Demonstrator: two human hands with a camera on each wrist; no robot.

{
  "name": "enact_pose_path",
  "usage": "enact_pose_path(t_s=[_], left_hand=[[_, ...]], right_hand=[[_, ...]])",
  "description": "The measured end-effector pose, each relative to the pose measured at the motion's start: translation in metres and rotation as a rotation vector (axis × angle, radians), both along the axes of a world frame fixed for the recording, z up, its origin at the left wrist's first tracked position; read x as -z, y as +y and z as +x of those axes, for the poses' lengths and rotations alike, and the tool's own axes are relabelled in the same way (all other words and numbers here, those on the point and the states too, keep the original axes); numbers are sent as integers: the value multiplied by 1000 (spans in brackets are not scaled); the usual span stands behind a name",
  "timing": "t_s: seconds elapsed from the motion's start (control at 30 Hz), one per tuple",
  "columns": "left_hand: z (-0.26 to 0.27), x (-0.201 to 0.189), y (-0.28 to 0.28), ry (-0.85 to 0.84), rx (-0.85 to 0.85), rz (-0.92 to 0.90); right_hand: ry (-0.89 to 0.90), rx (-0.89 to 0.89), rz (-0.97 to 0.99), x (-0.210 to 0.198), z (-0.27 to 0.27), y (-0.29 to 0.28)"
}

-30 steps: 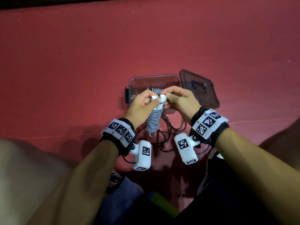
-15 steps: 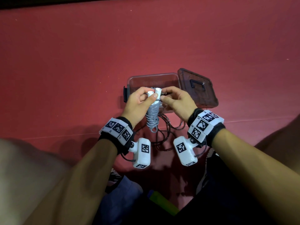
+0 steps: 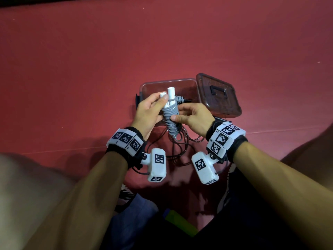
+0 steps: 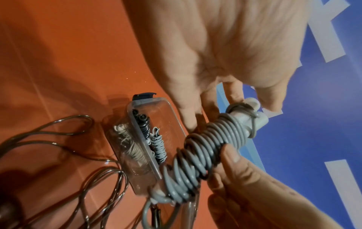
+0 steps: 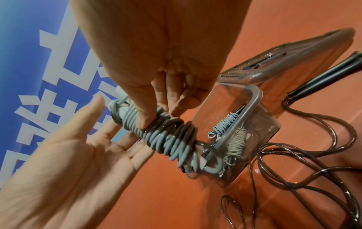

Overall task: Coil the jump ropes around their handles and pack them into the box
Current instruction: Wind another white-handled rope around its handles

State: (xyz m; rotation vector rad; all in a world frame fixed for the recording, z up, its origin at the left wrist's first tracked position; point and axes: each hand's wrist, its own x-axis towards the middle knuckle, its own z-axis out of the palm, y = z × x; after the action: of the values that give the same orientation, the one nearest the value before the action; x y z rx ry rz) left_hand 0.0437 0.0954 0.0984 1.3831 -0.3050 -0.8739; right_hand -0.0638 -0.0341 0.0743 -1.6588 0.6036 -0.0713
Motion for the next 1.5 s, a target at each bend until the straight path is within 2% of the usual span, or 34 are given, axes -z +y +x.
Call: enact_pose_path(t_s=[0.63,0.87,1.03,1.23,1.5], left_hand=[[5,20,-5,4,33,60],[15,35,-3,-7,64,189],[19,44,-11,57,74,275],[33,68,-35,91,-7,318],[53,97,-39,74,-57,359]], right_hand=[[24,56,-48,13,7,-12],[97,87,-42,25,10,-16],[201,78,-55,26,22,-27],[238,191,-3,60,54,-41],[273,265,83,82,74,-42]])
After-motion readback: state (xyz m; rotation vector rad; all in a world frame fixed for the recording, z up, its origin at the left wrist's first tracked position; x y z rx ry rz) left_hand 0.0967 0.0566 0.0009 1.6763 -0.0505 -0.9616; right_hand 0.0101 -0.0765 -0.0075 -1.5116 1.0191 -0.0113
